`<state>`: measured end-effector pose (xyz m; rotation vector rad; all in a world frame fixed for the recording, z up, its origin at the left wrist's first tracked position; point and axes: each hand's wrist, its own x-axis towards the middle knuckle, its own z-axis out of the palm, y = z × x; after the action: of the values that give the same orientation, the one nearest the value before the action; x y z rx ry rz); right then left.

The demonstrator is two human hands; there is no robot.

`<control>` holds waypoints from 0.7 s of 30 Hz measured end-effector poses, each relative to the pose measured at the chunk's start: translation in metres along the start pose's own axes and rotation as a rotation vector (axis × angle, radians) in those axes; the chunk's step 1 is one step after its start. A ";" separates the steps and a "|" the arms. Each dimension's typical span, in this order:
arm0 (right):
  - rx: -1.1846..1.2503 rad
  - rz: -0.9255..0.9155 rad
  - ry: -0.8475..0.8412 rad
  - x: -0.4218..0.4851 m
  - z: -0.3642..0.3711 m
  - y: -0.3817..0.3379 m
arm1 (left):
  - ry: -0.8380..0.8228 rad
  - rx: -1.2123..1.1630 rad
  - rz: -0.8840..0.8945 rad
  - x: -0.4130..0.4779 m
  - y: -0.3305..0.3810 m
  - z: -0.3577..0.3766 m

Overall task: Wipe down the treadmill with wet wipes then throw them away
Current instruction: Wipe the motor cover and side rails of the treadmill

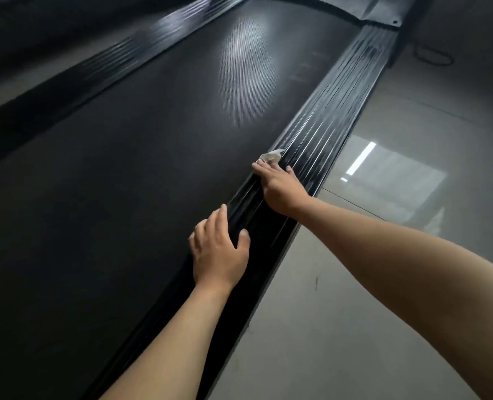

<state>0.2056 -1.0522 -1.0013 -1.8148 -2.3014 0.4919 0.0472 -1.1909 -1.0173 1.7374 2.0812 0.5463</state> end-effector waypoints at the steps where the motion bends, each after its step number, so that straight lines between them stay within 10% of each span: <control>1: 0.030 0.003 0.010 -0.003 0.002 -0.007 | -0.006 -0.005 0.003 0.000 0.000 -0.001; 10: 0.109 -0.382 0.079 -0.071 0.030 -0.018 | 0.018 0.000 0.073 0.000 0.001 -0.001; 16: 0.065 0.088 0.247 -0.047 0.005 0.024 | -0.001 0.013 0.121 0.000 0.000 0.002; 21: 0.208 -0.116 0.355 -0.110 0.034 -0.004 | -0.046 0.080 0.231 -0.008 0.001 -0.004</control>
<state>0.2176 -1.1641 -1.0238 -1.5214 -2.0188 0.3433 0.0477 -1.1983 -1.0131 2.0322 1.9069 0.4886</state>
